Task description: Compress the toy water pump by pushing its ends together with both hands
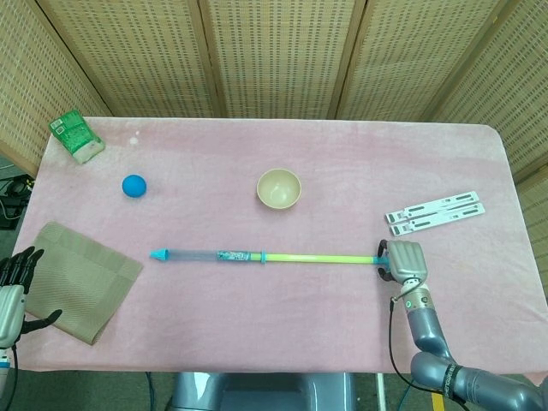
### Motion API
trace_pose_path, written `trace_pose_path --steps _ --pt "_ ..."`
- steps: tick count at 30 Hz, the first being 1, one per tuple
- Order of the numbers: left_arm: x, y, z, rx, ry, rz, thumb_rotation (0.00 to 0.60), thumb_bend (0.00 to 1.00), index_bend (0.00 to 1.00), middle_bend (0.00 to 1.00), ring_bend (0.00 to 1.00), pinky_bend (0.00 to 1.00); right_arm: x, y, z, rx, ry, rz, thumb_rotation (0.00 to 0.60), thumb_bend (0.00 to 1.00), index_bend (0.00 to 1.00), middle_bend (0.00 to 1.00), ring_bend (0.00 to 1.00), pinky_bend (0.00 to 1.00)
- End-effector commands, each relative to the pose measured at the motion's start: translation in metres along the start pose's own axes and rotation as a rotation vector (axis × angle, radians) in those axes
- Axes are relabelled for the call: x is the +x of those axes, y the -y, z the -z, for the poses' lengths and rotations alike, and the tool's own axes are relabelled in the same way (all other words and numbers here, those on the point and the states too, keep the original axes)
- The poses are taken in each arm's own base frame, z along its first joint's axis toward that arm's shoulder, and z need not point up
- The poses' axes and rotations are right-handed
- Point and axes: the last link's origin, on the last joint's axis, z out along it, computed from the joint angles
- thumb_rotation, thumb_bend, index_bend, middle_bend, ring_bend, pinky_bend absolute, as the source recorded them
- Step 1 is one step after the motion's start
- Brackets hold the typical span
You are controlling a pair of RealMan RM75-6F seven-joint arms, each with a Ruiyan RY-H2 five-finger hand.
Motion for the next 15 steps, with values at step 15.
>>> trace_pose_path --steps 15 --pt "-0.005 0.002 -0.004 0.012 0.021 -0.007 0.600 0.00 0.00 0.00 0.00 0.00 -0.012 0.000 -0.012 -0.016 -0.020 -0.005 0.600 0.57 0.76 1.00 1.00 0.64"
